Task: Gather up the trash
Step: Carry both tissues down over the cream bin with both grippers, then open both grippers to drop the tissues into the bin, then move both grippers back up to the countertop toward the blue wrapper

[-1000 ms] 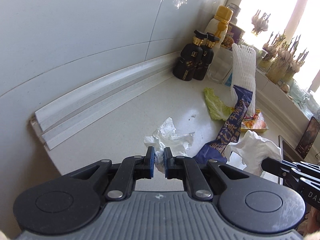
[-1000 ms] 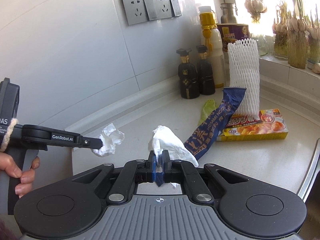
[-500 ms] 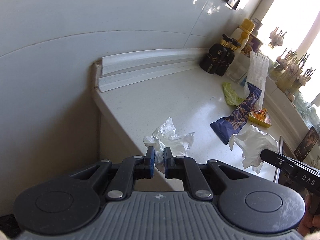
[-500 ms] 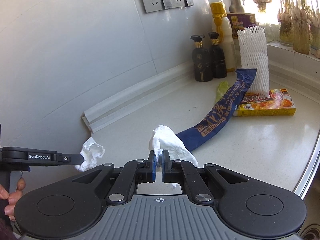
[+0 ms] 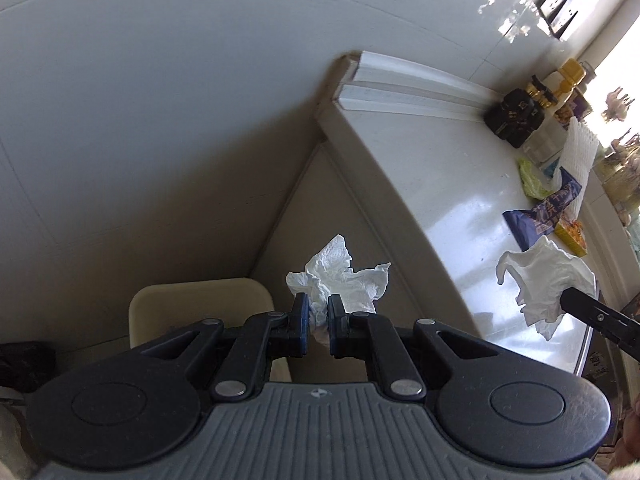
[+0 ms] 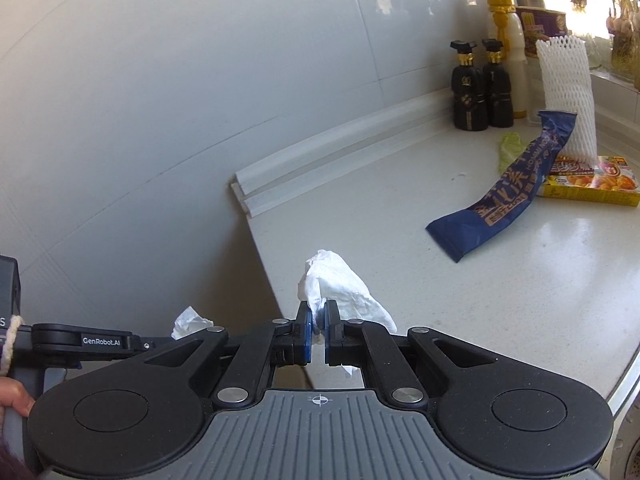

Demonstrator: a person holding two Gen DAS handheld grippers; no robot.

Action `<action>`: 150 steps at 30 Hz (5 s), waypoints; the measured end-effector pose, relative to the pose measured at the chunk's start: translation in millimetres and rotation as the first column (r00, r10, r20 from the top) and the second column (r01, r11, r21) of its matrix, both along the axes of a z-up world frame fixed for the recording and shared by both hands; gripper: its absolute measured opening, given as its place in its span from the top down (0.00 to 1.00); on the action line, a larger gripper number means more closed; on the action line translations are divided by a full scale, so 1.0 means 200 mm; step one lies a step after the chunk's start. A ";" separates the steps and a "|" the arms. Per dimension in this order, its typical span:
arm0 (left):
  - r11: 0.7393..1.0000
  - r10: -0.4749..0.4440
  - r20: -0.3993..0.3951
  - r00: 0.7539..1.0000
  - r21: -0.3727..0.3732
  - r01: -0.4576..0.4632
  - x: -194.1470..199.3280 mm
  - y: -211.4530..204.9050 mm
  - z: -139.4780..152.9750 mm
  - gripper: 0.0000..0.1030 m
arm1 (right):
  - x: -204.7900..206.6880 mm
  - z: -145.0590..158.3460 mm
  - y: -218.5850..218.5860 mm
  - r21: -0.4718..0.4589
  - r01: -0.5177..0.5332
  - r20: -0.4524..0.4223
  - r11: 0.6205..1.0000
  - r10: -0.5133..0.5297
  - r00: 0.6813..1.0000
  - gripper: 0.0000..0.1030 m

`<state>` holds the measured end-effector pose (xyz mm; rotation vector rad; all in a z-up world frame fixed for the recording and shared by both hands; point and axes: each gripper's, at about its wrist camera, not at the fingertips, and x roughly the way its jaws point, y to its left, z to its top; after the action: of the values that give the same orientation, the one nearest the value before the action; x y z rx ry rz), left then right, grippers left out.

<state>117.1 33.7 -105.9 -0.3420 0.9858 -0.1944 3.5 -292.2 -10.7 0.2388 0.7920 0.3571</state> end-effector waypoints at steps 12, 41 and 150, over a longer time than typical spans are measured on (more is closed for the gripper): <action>0.995 0.089 -0.087 0.992 0.059 -0.085 -0.17 0.23 -0.18 0.92 | -0.09 -0.09 0.36 -0.022 -0.169 -0.065 0.985 0.167 0.984 0.97; 0.963 0.079 -0.346 0.935 0.269 0.018 0.03 0.35 -0.82 0.91 | 0.24 -1.09 0.96 -0.032 -0.279 -0.486 0.960 0.229 0.844 0.96; 0.893 -0.400 0.111 0.910 0.269 0.360 0.24 -0.62 0.10 0.01 | 0.23 -0.06 -0.38 -0.151 0.211 0.068 0.966 -0.203 0.977 0.05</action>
<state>164.8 -91.1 -85.1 0.0984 0.8933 -0.4484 49.0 -368.9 -23.4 0.1616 0.7327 0.1023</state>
